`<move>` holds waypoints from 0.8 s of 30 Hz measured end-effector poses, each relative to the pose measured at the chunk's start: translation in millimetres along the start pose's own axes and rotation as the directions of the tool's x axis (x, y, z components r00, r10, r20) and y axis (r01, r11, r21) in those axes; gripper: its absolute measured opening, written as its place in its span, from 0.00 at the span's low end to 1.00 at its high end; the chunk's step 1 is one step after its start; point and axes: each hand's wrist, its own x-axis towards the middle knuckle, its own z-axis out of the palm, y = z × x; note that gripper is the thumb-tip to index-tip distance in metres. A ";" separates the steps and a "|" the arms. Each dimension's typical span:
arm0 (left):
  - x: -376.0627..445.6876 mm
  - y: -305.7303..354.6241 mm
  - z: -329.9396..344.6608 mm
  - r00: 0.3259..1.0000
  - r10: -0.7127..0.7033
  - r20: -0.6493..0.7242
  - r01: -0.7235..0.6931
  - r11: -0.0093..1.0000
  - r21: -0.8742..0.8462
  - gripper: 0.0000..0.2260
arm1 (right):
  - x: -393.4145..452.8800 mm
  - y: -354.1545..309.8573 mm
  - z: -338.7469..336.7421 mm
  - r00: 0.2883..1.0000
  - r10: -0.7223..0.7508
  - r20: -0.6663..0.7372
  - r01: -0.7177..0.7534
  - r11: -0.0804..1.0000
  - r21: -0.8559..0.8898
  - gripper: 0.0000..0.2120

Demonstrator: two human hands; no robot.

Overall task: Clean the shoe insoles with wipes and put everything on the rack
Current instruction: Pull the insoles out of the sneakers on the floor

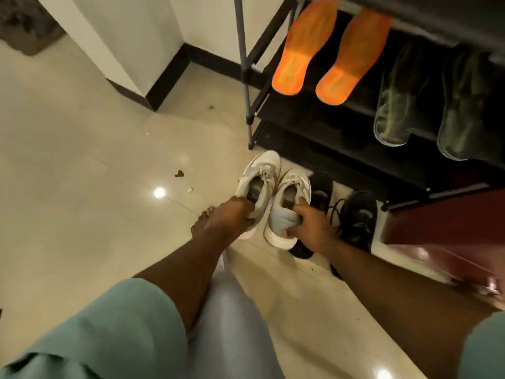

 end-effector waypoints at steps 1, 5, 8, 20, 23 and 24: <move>13.7 -11.7 11.4 1.000 0.011 0.001 -0.011 0.999 0.030 0.12 | 14.8 6.8 8.7 1.000 0.010 0.006 -0.010 1.000 -0.019 0.13; 52.4 -45.1 50.9 0.998 0.060 0.001 -0.060 0.987 0.151 0.15 | 52.6 33.3 49.7 0.999 -0.033 0.025 0.036 0.990 -0.134 0.10; 70.7 -61.0 72.9 0.996 0.081 -0.043 -0.075 0.989 0.130 0.14 | 72.8 54.2 84.7 0.996 -0.093 -0.015 0.089 0.979 -0.186 0.15; 127.2 -104.1 122.7 0.999 0.041 0.034 -0.047 0.980 0.194 0.11 | 121.7 89.2 149.0 0.998 -0.052 0.040 0.063 0.940 -0.335 0.15; 125.4 -87.1 111.5 0.991 -0.104 0.086 0.075 0.955 0.286 0.18 | 119.5 93.3 146.0 0.992 -0.083 0.096 0.108 0.951 -0.291 0.20; 123.6 -78.2 106.1 0.980 -0.165 0.111 0.123 0.942 0.313 0.20 | 117.6 93.0 141.4 0.989 -0.095 0.116 0.124 0.955 -0.268 0.20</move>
